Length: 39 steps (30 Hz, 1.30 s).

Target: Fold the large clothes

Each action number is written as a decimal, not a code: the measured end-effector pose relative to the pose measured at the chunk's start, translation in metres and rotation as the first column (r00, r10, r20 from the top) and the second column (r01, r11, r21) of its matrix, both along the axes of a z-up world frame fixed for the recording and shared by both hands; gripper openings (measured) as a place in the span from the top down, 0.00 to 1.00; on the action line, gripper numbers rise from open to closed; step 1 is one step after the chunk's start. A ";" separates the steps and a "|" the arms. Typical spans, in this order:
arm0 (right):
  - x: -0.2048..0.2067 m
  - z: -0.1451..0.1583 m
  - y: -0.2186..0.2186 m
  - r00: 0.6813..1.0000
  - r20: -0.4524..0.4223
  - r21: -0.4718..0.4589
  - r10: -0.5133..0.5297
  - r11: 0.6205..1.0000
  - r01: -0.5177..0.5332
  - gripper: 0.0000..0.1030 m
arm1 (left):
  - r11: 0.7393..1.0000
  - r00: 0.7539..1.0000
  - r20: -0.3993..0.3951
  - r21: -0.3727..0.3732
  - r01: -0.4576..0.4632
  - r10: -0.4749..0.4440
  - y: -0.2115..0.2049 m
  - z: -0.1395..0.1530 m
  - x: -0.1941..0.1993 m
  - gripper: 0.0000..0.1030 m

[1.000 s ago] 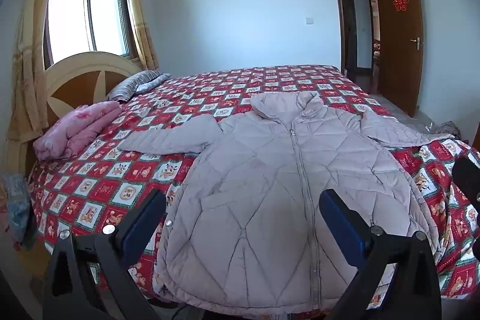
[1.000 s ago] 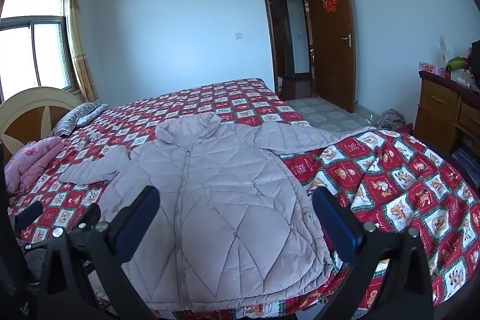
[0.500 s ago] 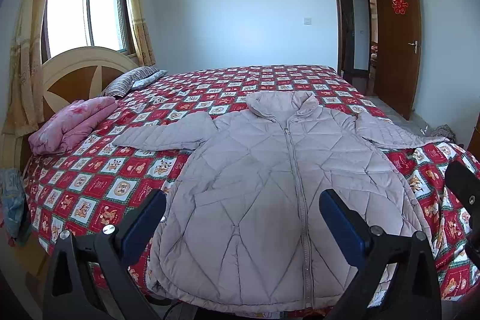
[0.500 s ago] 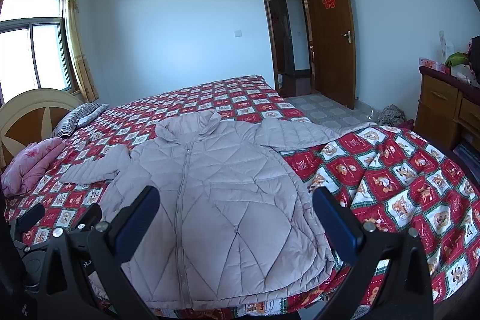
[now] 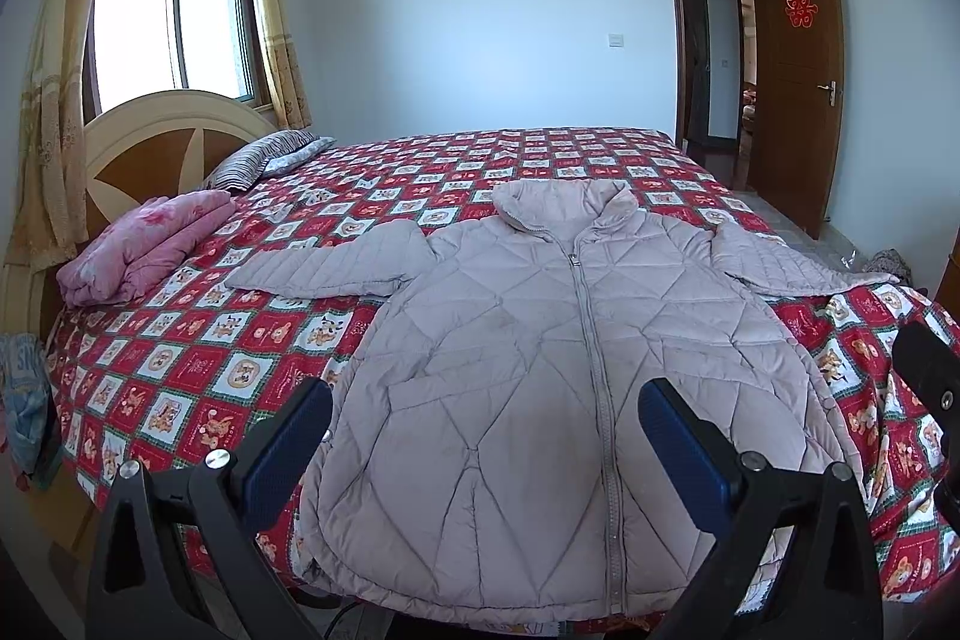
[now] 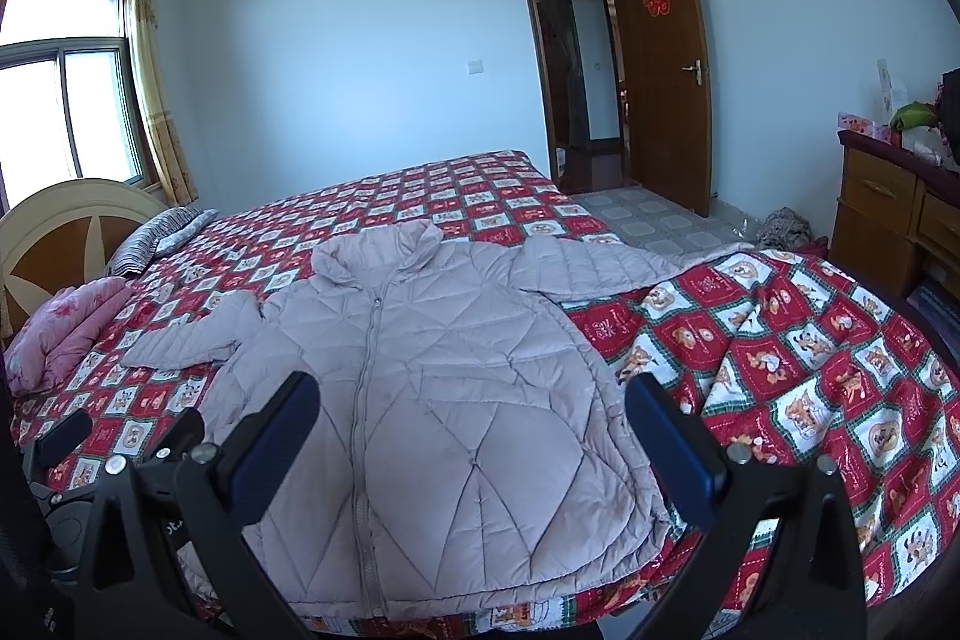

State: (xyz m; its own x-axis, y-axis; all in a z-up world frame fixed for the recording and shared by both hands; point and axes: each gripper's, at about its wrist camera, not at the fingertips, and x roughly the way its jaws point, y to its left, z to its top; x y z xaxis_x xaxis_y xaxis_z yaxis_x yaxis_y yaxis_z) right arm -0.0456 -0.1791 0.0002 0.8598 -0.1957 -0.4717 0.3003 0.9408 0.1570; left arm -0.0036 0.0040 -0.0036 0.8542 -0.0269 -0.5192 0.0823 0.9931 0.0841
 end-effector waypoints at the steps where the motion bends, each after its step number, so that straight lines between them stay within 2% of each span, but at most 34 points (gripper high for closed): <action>1: 0.000 0.000 0.000 1.000 0.000 0.002 0.000 1.000 0.000 0.00 | 1.000 1.000 -0.001 0.001 0.001 -0.001 0.000 0.000 0.000 0.01; 28: 0.000 -0.003 0.001 1.000 -0.004 0.013 -0.001 1.000 0.001 0.00 | 1.000 1.000 -0.014 0.002 -0.001 0.001 -0.005 -0.006 0.001 0.01; 39: 0.012 -0.021 -0.004 0.999 -0.054 0.037 0.000 0.999 0.002 0.00 | 1.000 0.998 -0.068 0.008 0.002 -0.001 -0.007 -0.024 0.019 0.01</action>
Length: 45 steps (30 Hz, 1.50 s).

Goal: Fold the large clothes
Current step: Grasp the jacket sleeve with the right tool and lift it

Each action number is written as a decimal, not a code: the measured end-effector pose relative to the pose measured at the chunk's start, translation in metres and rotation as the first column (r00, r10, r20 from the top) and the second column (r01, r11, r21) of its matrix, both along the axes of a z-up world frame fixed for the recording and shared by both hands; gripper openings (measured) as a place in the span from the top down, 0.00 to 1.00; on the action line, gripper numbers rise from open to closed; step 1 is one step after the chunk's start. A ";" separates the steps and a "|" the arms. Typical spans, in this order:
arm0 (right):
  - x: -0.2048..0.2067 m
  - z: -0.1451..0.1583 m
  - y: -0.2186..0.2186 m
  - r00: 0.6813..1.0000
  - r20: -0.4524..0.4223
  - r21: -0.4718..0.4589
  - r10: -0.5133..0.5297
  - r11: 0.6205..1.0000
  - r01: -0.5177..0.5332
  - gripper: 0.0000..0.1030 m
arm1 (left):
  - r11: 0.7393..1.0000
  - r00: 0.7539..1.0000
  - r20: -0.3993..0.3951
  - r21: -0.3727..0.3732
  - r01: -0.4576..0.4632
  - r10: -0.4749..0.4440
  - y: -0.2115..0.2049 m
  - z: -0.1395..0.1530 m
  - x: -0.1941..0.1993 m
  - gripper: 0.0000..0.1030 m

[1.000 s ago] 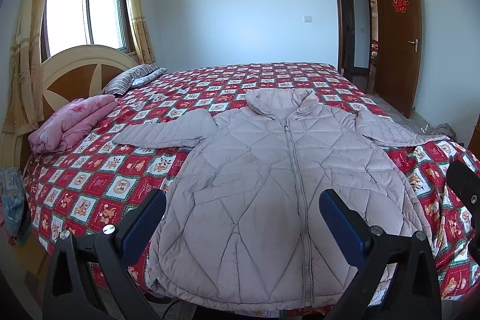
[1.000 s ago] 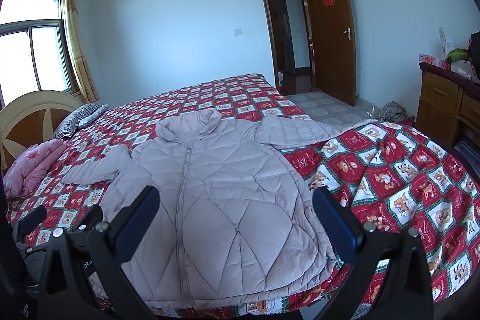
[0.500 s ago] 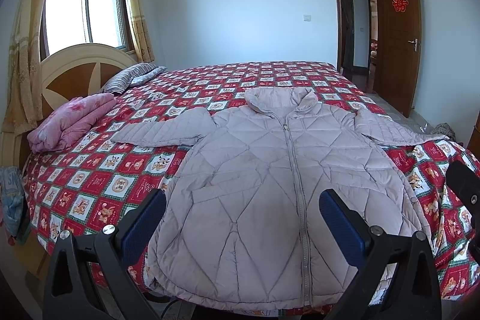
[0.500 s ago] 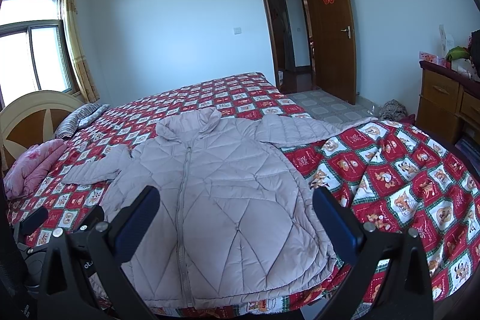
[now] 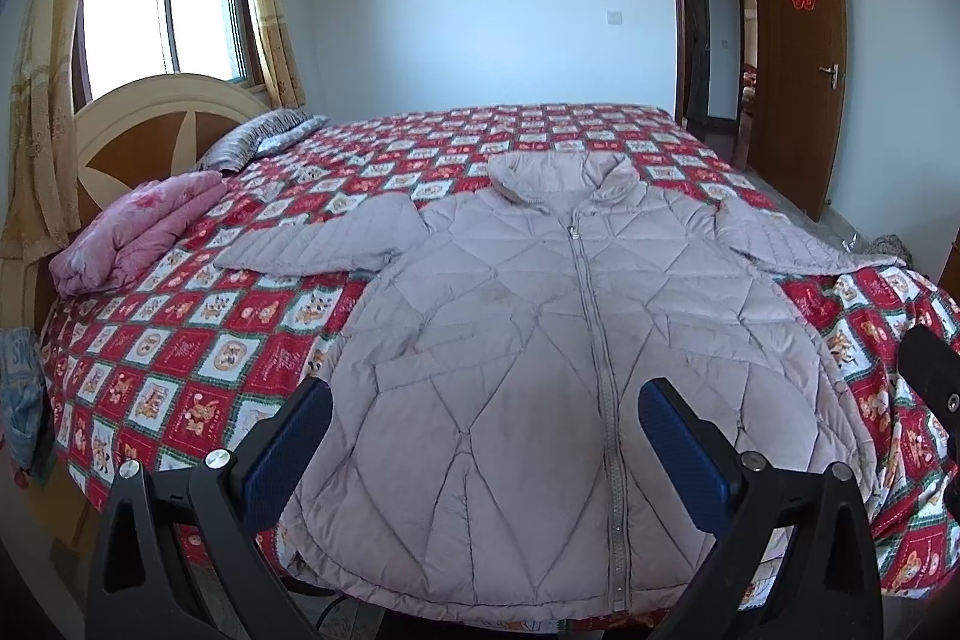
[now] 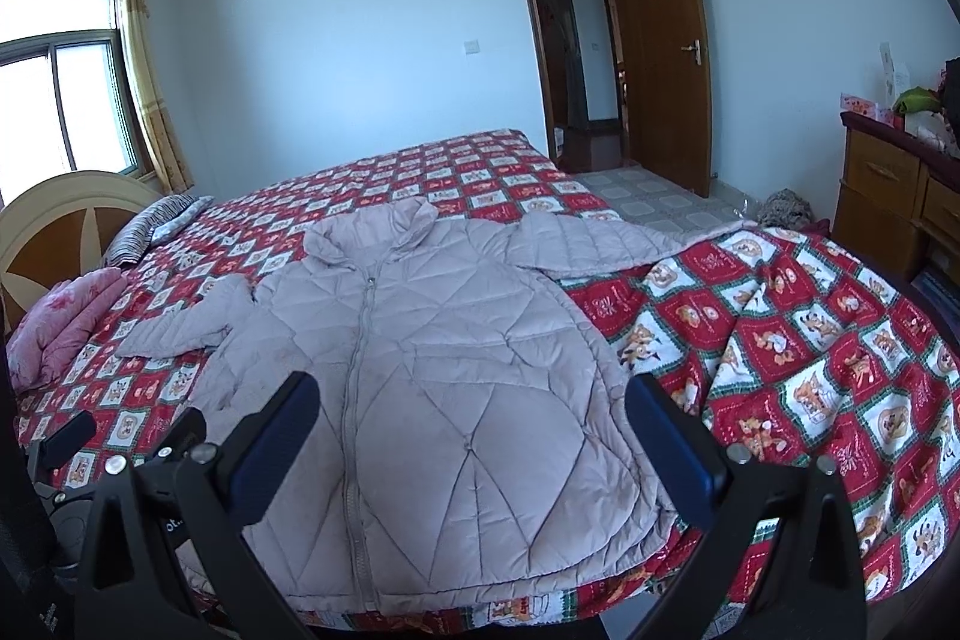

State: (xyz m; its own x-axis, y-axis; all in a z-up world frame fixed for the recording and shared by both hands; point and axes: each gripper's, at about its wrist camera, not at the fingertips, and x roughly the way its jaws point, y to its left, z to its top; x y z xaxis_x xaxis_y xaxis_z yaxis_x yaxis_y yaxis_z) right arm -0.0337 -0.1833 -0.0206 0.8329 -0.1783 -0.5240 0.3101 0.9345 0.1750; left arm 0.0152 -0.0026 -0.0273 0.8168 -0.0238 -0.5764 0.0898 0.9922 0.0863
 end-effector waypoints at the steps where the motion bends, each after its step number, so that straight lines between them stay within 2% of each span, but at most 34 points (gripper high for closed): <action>1: 0.003 -0.003 -0.003 1.000 -0.009 0.007 -0.001 1.000 0.001 0.00 | 1.000 1.000 -0.009 0.003 0.000 0.000 -0.001 -0.003 0.003 0.01; 6: 0.020 -0.019 -0.013 0.998 -0.063 0.029 -0.010 1.000 0.012 0.00 | 1.000 0.999 -0.053 0.008 0.013 -0.013 -0.005 -0.020 0.022 0.01; 10: 0.044 -0.042 -0.028 0.990 -0.142 0.086 0.015 0.996 -0.002 0.00 | 0.995 0.989 -0.109 -0.035 0.095 -0.098 -0.006 -0.036 0.043 0.01; 11: 0.050 -0.048 -0.034 0.987 -0.158 0.109 0.025 0.994 -0.008 0.02 | 0.993 0.985 -0.125 -0.053 0.110 -0.116 -0.005 -0.039 0.051 0.01; 12: 0.056 -0.053 -0.042 0.984 -0.174 0.134 0.034 0.991 -0.010 0.11 | 0.990 0.983 -0.133 -0.069 0.121 -0.129 -0.002 -0.041 0.062 0.01; 14: 0.070 -0.059 -0.062 0.978 -0.206 0.196 0.046 0.981 -0.005 0.18 | 0.988 0.982 -0.132 -0.086 0.124 -0.135 0.004 -0.041 0.080 0.01; 17: 0.092 -0.046 -0.117 0.985 -0.172 0.297 0.004 0.954 0.048 0.21 | 0.995 0.992 -0.100 -0.073 0.075 -0.082 0.019 -0.035 0.121 0.01; 20: 0.110 -0.020 -0.171 0.991 -0.102 0.283 -0.088 0.953 0.113 0.21 | 1.000 0.999 -0.042 -0.021 0.005 -0.006 0.033 -0.031 0.161 0.01; 21: 0.117 -0.013 -0.202 0.989 -0.062 0.307 -0.133 0.941 0.146 0.21 | 1.000 0.999 -0.027 -0.011 -0.016 0.016 0.038 -0.033 0.176 0.01; 23: 0.122 -0.013 -0.255 0.972 -0.026 0.391 -0.234 0.892 0.226 0.21 | 0.999 0.999 -0.032 -0.006 -0.044 0.044 0.047 -0.042 0.199 0.01; 25: 0.125 -0.028 -0.313 0.938 -0.038 0.491 -0.344 0.811 0.317 0.22 | 0.998 0.997 -0.053 -0.023 -0.059 0.058 0.054 -0.055 0.218 0.01; 27: 0.132 -0.052 -0.363 0.913 -0.073 0.571 -0.401 0.734 0.368 0.34 | 0.996 0.994 -0.074 -0.048 -0.079 0.075 0.060 -0.076 0.234 0.01; 28: 0.135 -0.062 -0.382 0.897 -0.107 0.574 -0.429 0.710 0.408 0.36 | 0.995 0.993 -0.079 -0.054 -0.089 0.085 0.062 -0.082 0.239 0.01; 30: 0.141 -0.079 -0.407 0.862 -0.161 0.541 -0.481 0.687 0.485 0.36 | 0.989 0.987 -0.092 -0.057 -0.134 0.128 0.066 -0.101 0.249 0.01; 33: 0.154 -0.100 -0.429 0.805 -0.236 0.416 -0.545 0.692 0.590 0.38 | 0.982 0.977 -0.167 -0.112 -0.154 0.135 0.072 -0.126 0.259 0.01; 34: 0.157 -0.104 -0.433 0.797 -0.245 0.393 -0.552 0.695 0.602 0.40 | 0.980 0.973 -0.186 -0.118 -0.161 0.138 0.073 -0.132 0.262 0.01; 35: 0.161 -0.107 -0.438 0.795 -0.244 0.388 -0.555 0.696 0.604 0.46 | 0.979 0.971 -0.192 -0.120 -0.165 0.140 0.074 -0.135 0.263 0.01; 36: 0.166 -0.108 -0.444 0.798 -0.235 0.389 -0.555 0.699 0.601 0.46 | 0.979 0.972 -0.190 -0.120 -0.165 0.140 0.073 -0.137 0.262 0.01; 39: 0.186 -0.109 -0.453 0.796 -0.257 0.367 -0.547 0.707 0.604 0.46 | 0.983 0.972 -0.188 -0.095 -0.158 0.138 0.069 -0.139 0.264 0.01; 41: 0.197 -0.117 -0.461 0.790 -0.281 0.366 -0.545 0.700 0.613 0.46 | 0.984 0.970 -0.198 -0.081 -0.157 0.138 0.066 -0.141 0.266 0.01; 43: 0.202 -0.118 -0.465 0.777 -0.254 0.333 -0.576 0.702 0.629 0.46 | 0.985 0.969 -0.203 -0.074 -0.156 0.138 0.066 -0.142 0.269 0.01; 44: 0.204 -0.119 -0.465 0.784 -0.243 0.318 -0.571 0.716 0.621 0.47 | 0.985 0.969 -0.203 -0.073 -0.156 0.138 0.066 -0.142 0.269 0.01; 45: 0.212 -0.123 -0.464 0.786 -0.245 0.280 -0.568 0.734 0.618 0.53 | 0.985 0.969 -0.204 -0.072 -0.155 0.138 0.066 -0.143 0.269 0.01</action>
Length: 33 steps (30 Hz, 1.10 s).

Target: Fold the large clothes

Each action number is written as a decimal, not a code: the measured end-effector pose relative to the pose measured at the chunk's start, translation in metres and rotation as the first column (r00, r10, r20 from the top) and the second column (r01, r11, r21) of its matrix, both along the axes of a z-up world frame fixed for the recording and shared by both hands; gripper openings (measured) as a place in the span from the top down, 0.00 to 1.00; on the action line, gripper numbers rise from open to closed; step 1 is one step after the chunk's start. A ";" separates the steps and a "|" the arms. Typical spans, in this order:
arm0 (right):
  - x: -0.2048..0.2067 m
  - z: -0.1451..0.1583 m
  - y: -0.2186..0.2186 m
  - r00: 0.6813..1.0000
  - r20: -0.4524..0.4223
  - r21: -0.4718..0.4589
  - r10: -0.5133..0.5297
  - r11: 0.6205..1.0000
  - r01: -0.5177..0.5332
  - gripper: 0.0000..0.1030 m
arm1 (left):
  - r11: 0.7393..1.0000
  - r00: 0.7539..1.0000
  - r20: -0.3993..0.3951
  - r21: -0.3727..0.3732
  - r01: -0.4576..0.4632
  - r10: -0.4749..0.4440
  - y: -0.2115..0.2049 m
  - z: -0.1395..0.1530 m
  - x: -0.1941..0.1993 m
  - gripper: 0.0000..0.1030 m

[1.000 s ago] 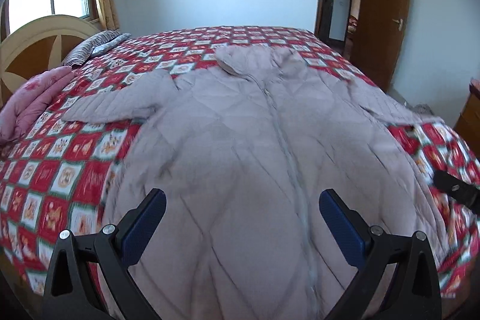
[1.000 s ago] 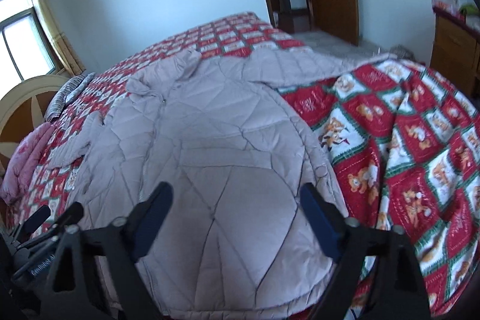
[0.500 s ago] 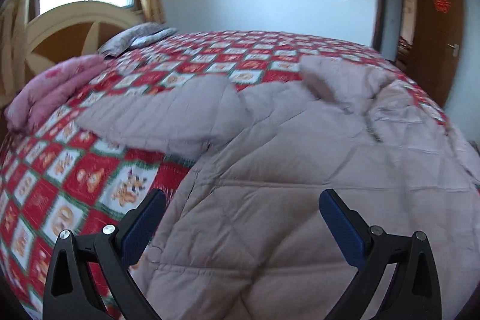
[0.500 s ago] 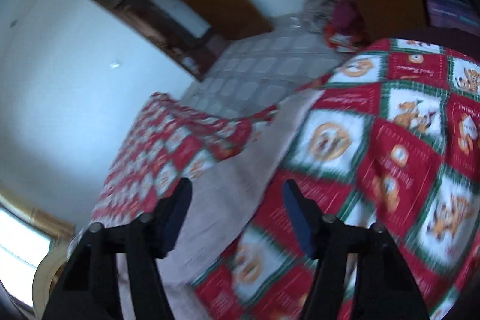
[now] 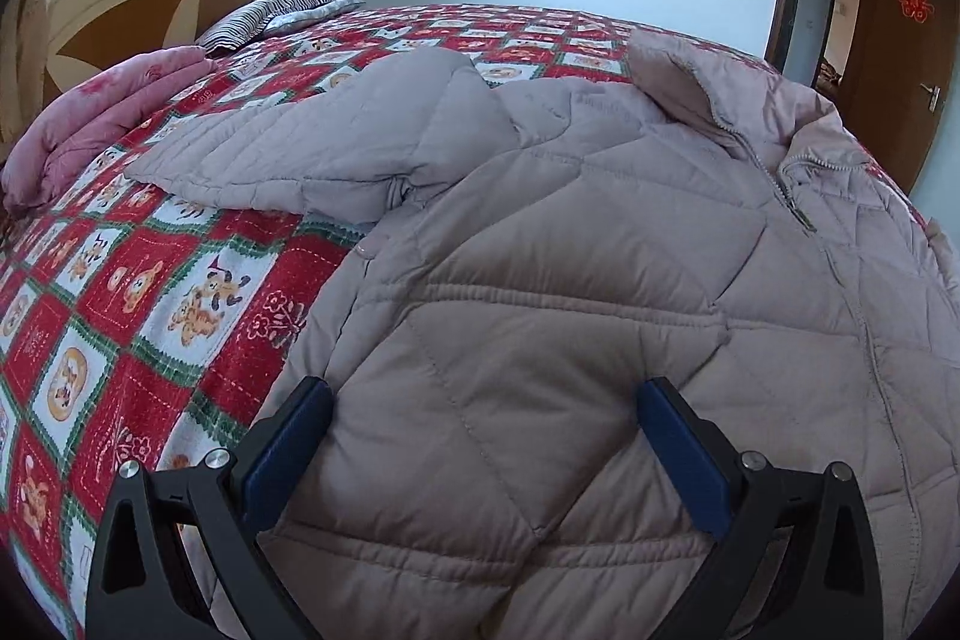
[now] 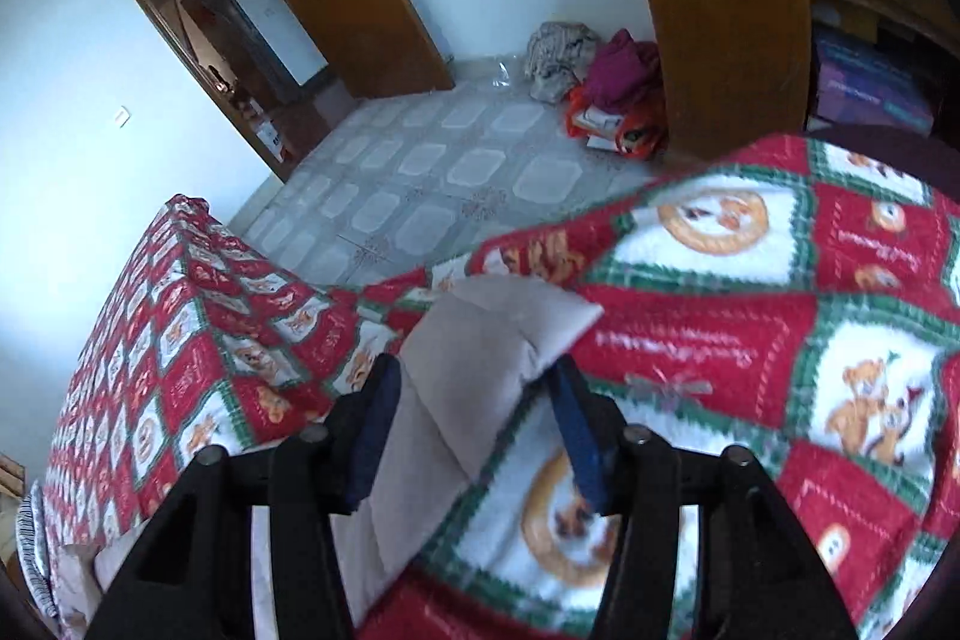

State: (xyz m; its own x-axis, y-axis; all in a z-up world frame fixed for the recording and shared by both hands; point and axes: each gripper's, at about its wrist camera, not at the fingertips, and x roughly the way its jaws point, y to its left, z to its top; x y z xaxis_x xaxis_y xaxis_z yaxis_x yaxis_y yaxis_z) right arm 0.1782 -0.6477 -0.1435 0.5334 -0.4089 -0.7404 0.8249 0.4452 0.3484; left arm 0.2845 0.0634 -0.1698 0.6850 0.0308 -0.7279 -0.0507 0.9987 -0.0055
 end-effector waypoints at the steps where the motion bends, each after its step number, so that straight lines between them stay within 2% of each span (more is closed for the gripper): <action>1: 0.003 -0.001 0.004 0.999 -0.050 -0.052 0.006 0.999 -0.009 0.60 | 1.000 1.000 0.000 0.000 0.000 0.000 0.000 0.000 0.000 0.01; 2: 0.009 -0.004 0.007 0.995 -0.104 -0.095 0.008 0.995 -0.018 0.76 | 1.000 1.000 0.000 0.000 0.000 0.000 0.000 -0.001 -0.001 0.01; 4: 0.009 -0.004 0.010 0.986 -0.158 -0.153 0.047 0.986 -0.071 0.82 | 1.000 1.000 0.000 0.000 0.000 0.000 0.000 -0.001 -0.001 0.01; 6: 0.007 -0.004 0.007 0.987 -0.144 -0.132 0.071 0.987 -0.091 0.90 | 1.000 1.000 0.001 0.000 0.000 0.000 0.000 -0.001 -0.001 0.01; 8: 0.005 0.000 0.007 0.987 -0.136 -0.124 0.081 0.987 -0.098 0.92 | 1.000 1.000 0.002 -0.002 0.002 -0.002 0.000 -0.002 -0.001 0.01; 11: -0.004 0.024 0.020 0.995 -0.067 -0.169 0.072 0.982 -0.083 0.92 | 1.000 1.000 0.003 -0.014 0.005 -0.005 0.002 -0.002 -0.001 0.01; 14: 0.001 0.069 0.048 0.991 -0.019 -0.260 0.132 0.956 -0.133 0.92 | 1.000 1.000 0.006 -0.026 0.009 -0.009 0.003 -0.002 -0.001 0.01; 18: 0.017 0.141 0.125 0.954 0.012 -0.420 0.300 0.867 -0.267 0.92 | 0.999 1.000 0.014 -0.048 0.014 -0.013 0.006 -0.002 -0.002 0.01; 21: 0.030 0.180 0.198 0.893 0.008 -0.508 0.449 0.771 -0.383 0.92 | 0.998 1.000 0.019 -0.059 0.017 -0.016 0.008 -0.002 -0.003 0.01; 23: 0.043 0.200 0.264 0.823 -0.020 -0.561 0.568 0.675 -0.479 0.92 | 0.998 1.000 0.023 -0.067 0.018 -0.017 0.009 -0.002 -0.003 0.01; 25: 0.054 0.204 0.318 0.757 -0.046 -0.581 0.652 0.599 -0.551 0.92 | 0.997 0.999 0.026 -0.077 0.020 -0.018 0.010 -0.002 -0.004 0.01; 26: 0.059 0.202 0.340 0.724 -0.054 -0.582 0.687 0.568 -0.582 0.92 | 0.996 0.999 0.029 -0.083 0.021 -0.019 0.010 -0.002 -0.004 0.01; 27: 0.065 0.198 0.371 0.674 -0.065 -0.575 0.736 0.524 -0.629 0.92 | 0.996 0.999 0.031 -0.089 0.022 -0.020 0.011 -0.002 -0.004 0.01; 30: 0.078 0.172 0.440 0.556 -0.077 -0.547 0.827 0.432 -0.717 0.92 | 0.994 0.999 0.038 -0.105 0.026 -0.022 0.013 -0.002 -0.005 0.01; 33: 0.098 0.138 0.492 0.466 -0.096 -0.507 0.879 0.360 -0.783 0.92 | 0.992 0.999 0.044 -0.119 0.030 -0.025 0.015 -0.002 -0.005 0.01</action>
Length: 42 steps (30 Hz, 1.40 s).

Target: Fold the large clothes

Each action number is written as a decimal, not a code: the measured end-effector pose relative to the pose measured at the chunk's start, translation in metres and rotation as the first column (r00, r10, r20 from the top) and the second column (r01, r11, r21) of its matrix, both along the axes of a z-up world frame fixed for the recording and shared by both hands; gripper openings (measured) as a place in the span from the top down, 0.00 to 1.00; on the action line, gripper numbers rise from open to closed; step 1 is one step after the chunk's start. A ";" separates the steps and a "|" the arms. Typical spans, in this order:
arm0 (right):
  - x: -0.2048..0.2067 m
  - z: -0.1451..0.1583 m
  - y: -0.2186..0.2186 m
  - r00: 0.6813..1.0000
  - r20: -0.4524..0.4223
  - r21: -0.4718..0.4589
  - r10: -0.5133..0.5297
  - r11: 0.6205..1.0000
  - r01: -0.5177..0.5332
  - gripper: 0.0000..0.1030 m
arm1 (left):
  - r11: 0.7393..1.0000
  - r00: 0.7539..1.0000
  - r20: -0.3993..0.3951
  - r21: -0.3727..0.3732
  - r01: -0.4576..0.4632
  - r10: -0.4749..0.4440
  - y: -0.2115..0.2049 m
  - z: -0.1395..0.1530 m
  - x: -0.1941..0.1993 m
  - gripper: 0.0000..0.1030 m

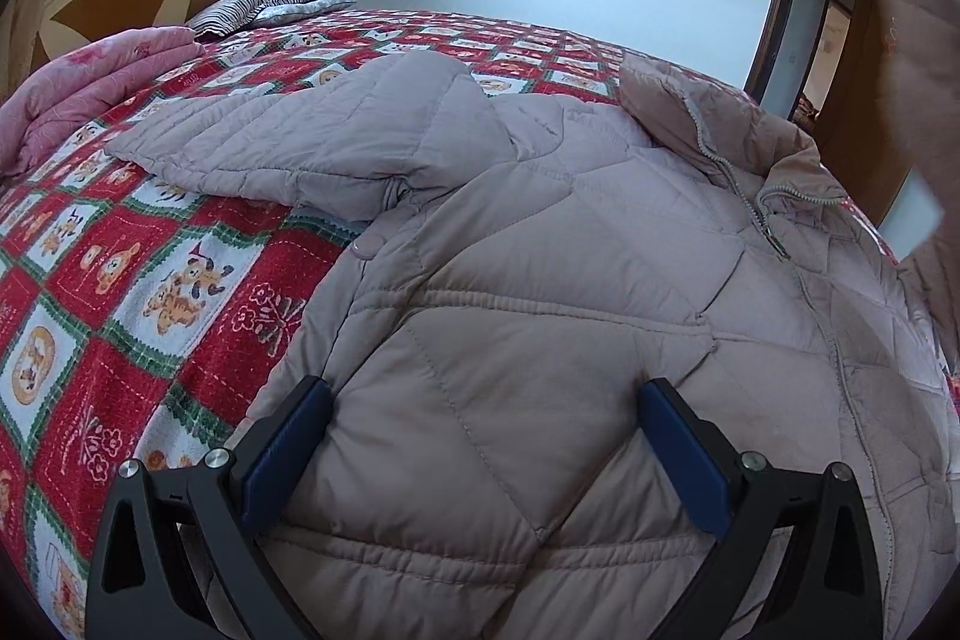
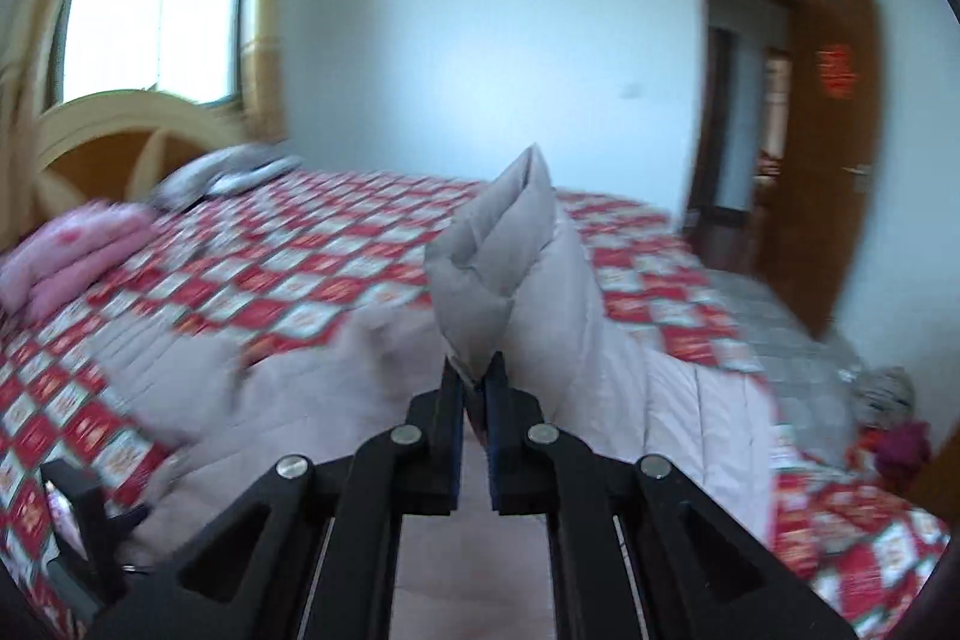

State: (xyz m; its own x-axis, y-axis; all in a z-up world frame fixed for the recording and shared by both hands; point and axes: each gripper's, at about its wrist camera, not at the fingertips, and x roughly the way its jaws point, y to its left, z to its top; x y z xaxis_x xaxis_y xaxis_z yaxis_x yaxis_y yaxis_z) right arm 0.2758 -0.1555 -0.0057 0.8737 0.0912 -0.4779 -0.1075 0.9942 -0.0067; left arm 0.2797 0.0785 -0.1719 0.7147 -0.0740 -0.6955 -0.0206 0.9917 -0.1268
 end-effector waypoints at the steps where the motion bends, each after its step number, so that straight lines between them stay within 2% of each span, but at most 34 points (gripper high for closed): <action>1: 0.005 -0.010 0.012 0.999 -0.023 0.016 0.030 0.999 -0.029 0.92 | 1.000 1.000 0.002 -0.004 0.001 -0.001 0.000 0.000 -0.001 0.01; 3: 0.014 -0.035 0.036 0.992 -0.083 0.067 0.092 0.994 -0.087 0.92 | 1.000 1.000 0.005 -0.010 0.002 -0.002 0.000 0.000 -0.001 0.01; 6: 0.029 -0.068 0.046 0.977 -0.159 0.150 0.142 0.981 -0.119 0.92 | 1.000 1.000 0.014 -0.023 0.005 -0.004 0.001 0.000 -0.003 0.01; 11: 0.033 -0.086 0.065 0.943 -0.202 0.279 0.266 0.938 -0.205 0.92 | 0.999 1.000 0.025 -0.037 0.008 -0.007 0.005 0.000 -0.004 0.01; 14: 0.043 -0.101 0.073 0.907 -0.257 0.346 0.333 0.908 -0.236 0.85 | 0.999 1.000 0.027 -0.037 0.008 -0.007 0.005 0.000 -0.004 0.01; 16: 0.049 -0.114 0.081 0.876 -0.323 0.363 0.358 0.902 -0.235 0.74 | 0.999 1.000 0.027 -0.036 0.008 -0.007 0.005 0.000 -0.004 0.01; 17: 0.050 -0.117 0.082 0.862 -0.341 0.381 0.375 0.893 -0.237 0.56 | 0.999 1.000 0.026 -0.035 0.008 -0.007 0.005 -0.001 -0.004 0.01; 18: 0.048 -0.118 0.081 0.851 -0.349 0.415 0.393 0.879 -0.236 0.45 | 0.999 1.000 0.026 -0.033 0.008 -0.007 0.005 -0.001 -0.004 0.01; 21: 0.037 -0.098 0.063 0.874 -0.288 0.472 0.392 0.852 -0.226 0.44 | 1.000 1.000 0.025 -0.030 0.008 -0.008 0.005 -0.001 -0.004 0.01; 23: 0.021 -0.067 0.035 0.923 -0.197 0.449 0.332 0.867 -0.216 0.44 | 1.000 1.000 0.025 -0.029 0.008 -0.008 0.005 -0.001 -0.004 0.01; 25: 0.011 -0.046 0.003 0.962 -0.140 0.388 0.234 0.907 -0.164 0.44 | 1.000 1.000 0.026 -0.030 0.008 -0.008 0.006 -0.001 -0.004 0.01; 27: 0.006 -0.030 -0.041 0.992 -0.108 0.309 0.067 0.951 -0.031 0.44 | 0.999 1.000 0.027 -0.031 0.008 -0.007 0.005 -0.001 -0.004 0.01; 28: 0.008 -0.028 -0.064 0.995 -0.103 0.290 -0.010 0.956 0.040 0.44 | 1.000 1.000 0.027 -0.029 0.007 -0.006 0.005 -0.001 -0.003 0.01; 29: 0.010 -0.029 -0.083 0.992 -0.105 0.284 -0.075 0.953 0.102 0.44 | 1.000 1.000 0.026 -0.026 0.006 -0.006 0.004 -0.001 -0.003 0.01; 31: 0.017 -0.042 -0.130 0.962 -0.150 0.260 -0.230 0.929 0.262 0.45 | 1.000 1.000 0.025 -0.022 0.005 -0.005 0.004 -0.001 -0.003 0.01; 32: 0.023 -0.058 -0.151 0.928 -0.202 0.206 -0.312 0.913 0.352 0.52 | 1.000 1.000 0.024 -0.020 0.005 -0.004 0.003 -0.001 -0.003 0.01; 33: 0.027 -0.069 -0.161 0.908 -0.243 0.166 -0.341 0.908 0.385 0.63 | 1.000 1.000 0.023 -0.018 0.004 -0.004 0.003 -0.001 -0.003 0.01; 34: 0.031 -0.084 -0.167 0.891 -0.290 0.140 -0.348 0.906 0.399 0.67 | 1.000 1.000 0.022 -0.015 0.004 -0.003 0.003 -0.001 -0.002 0.01; 36: 0.034 -0.125 -0.176 0.873 -0.370 0.137 -0.319 0.910 0.391 0.69 | 1.000 1.000 0.021 -0.010 0.002 -0.002 0.001 -0.001 -0.002 0.01; 38: 0.028 -0.142 -0.171 0.893 -0.323 0.127 -0.313 0.921 0.368 0.69 | 1.000 1.000 0.020 -0.007 0.001 -0.001 -0.001 -0.001 -0.002 0.01; 42: 0.032 -0.138 -0.148 0.881 -0.298 -0.022 -0.367 0.926 0.377 0.64 | 1.000 1.000 0.018 -0.001 -0.001 0.002 -0.001 -0.001 -0.002 0.01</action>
State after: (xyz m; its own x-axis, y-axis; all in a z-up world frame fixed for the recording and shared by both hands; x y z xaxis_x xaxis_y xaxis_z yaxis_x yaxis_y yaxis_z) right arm 0.3074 -0.3037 -0.1433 0.6689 -0.1915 -0.7183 0.2786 0.9604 0.0034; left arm 0.2781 0.0770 -0.1732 0.7274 -0.0735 -0.6823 -0.0198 0.9916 -0.1280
